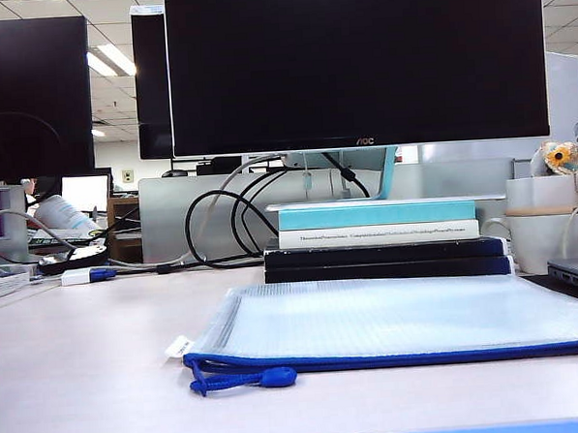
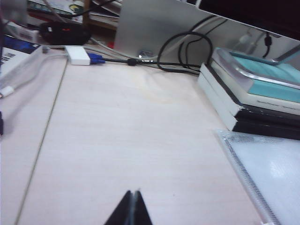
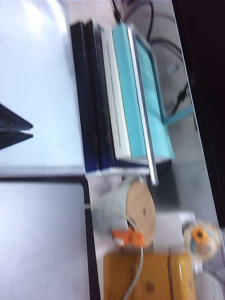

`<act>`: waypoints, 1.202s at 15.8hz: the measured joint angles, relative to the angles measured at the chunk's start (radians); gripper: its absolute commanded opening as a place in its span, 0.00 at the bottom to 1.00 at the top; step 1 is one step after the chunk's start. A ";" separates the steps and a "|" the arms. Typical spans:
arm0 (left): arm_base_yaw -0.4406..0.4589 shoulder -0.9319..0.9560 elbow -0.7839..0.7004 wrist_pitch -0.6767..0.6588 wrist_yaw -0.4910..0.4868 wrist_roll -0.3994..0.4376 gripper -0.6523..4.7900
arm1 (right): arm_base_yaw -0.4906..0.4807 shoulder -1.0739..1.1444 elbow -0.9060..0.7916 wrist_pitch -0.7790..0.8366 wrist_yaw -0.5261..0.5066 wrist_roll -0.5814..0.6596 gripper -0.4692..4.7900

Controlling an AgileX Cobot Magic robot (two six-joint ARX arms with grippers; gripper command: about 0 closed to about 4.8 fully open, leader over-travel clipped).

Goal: Pick up the transparent plastic file bag with a blue zipper and close its zipper.

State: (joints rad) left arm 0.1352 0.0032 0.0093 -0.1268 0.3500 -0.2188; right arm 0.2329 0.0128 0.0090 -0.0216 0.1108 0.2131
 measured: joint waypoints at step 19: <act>0.000 0.249 0.497 -0.106 -0.019 0.113 0.11 | 0.000 0.603 0.565 -0.048 -0.313 -0.127 0.09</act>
State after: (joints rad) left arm 0.1352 0.2523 0.5064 -0.2325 0.3305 -0.1055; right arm 0.2333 0.6159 0.5735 -0.0692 -0.2024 0.0864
